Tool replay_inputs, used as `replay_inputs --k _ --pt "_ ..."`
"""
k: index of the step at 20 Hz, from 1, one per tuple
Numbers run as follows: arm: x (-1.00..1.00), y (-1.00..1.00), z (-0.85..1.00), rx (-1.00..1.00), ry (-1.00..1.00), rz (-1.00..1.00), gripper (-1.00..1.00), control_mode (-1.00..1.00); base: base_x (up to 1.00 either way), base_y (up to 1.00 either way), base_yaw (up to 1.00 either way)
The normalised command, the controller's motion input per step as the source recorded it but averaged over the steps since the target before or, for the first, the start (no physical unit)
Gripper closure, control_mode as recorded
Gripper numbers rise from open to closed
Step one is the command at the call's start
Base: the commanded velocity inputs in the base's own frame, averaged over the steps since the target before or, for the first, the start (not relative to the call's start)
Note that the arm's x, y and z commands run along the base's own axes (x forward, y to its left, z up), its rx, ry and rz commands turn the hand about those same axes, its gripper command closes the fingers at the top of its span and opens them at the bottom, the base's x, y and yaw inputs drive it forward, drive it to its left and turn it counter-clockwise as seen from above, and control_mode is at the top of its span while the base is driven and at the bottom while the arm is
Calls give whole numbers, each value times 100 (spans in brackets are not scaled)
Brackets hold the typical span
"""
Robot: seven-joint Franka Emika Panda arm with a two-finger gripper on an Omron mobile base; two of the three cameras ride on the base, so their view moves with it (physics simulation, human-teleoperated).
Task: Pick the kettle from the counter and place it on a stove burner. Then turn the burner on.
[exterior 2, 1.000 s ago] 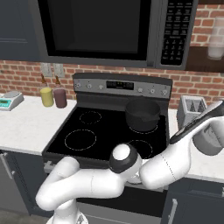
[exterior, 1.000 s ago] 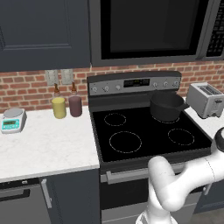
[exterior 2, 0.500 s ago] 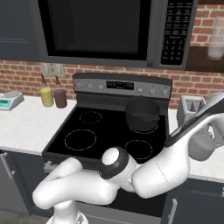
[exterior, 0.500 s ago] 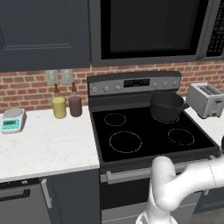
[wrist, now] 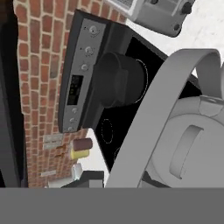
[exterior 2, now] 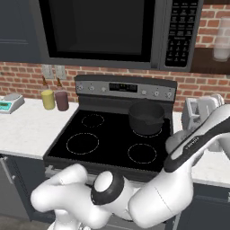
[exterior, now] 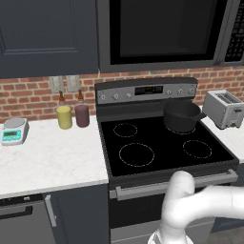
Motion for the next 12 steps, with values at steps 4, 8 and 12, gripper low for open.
replay_inputs --k 4,8,12 --pt "-29 100 -28 0 -30 0 100 -100 0 0 0" --pt "-12 100 -25 0 -27 0 100 -100 0 0 0" --pt "0 100 -9 0 -19 0 100 -100 0 0 0"
